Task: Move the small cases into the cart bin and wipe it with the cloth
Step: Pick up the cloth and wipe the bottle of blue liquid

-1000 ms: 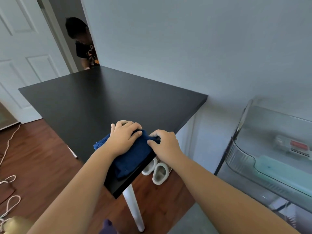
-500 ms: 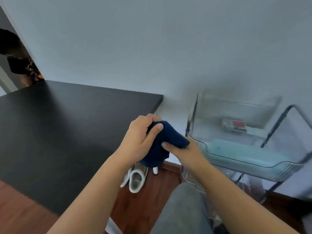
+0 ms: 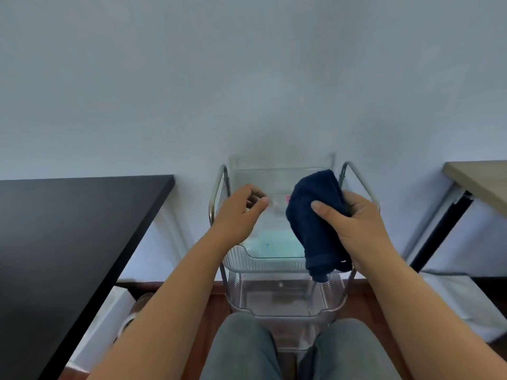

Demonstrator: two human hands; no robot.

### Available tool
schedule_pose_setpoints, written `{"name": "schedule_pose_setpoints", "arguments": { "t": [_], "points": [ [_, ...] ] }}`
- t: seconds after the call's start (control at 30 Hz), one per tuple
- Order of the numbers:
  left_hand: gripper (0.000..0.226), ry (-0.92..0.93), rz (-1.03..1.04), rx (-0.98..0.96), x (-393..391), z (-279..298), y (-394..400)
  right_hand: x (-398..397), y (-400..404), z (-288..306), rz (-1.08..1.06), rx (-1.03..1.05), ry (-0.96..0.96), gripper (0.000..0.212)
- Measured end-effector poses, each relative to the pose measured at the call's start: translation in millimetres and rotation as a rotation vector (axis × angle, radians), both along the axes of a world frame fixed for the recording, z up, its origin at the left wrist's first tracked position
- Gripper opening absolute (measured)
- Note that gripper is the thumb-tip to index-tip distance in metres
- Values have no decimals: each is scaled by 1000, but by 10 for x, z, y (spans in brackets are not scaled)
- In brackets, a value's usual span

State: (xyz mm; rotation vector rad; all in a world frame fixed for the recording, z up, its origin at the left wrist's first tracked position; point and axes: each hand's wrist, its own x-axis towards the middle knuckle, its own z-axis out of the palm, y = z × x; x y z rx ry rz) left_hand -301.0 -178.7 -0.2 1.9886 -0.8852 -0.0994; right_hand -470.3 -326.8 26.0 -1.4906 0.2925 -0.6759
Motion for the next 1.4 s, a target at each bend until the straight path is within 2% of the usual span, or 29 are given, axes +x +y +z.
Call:
{"name": "schedule_pose_setpoints", "arguments": {
  "t": [0.17, 0.23, 0.33, 0.47, 0.57, 0.73, 0.97, 1.1, 1.23, 1.33, 1.4],
  "points": [
    [54, 25, -155, 965, 336, -179, -139, -107, -425, -24, -123, 135, 5, 22],
    [64, -24, -195, 1165, 378, -184, -211, -113, -534, -53, -143, 176, 10, 20],
    [72, -88, -254, 1306, 407, -173, -313, -99, -639, -134, -144, 228, 30, 18],
    [73, 95, -243, 1224, 470, -266, -329, -79, -716, -232, -105, 353, 59, 18],
    [65, 87, -220, 1159, 525, -372, -318, -78, -762, -275, -103, 445, 65, 24],
    [64, 44, -142, 968, 576, -332, -291, -46, -790, -285, -85, 493, 59, 25],
    [56, -7, -114, 684, 526, 154, -129, 138, -657, -187, -69, 376, 54, 31],
    [48, -9, -149, 426, 336, 436, -176, 369, -392, -87, -11, 262, 66, 28],
    [45, -138, -95, 254, 164, 523, -261, 562, -129, -45, -85, 93, 59, 21],
    [44, -168, -24, 150, 117, 499, -231, 587, -54, -77, -80, 108, -19, 21],
    [46, -189, 15, 95, 91, 487, -211, 575, -16, -119, -25, 137, -45, 30]
  ]
}}
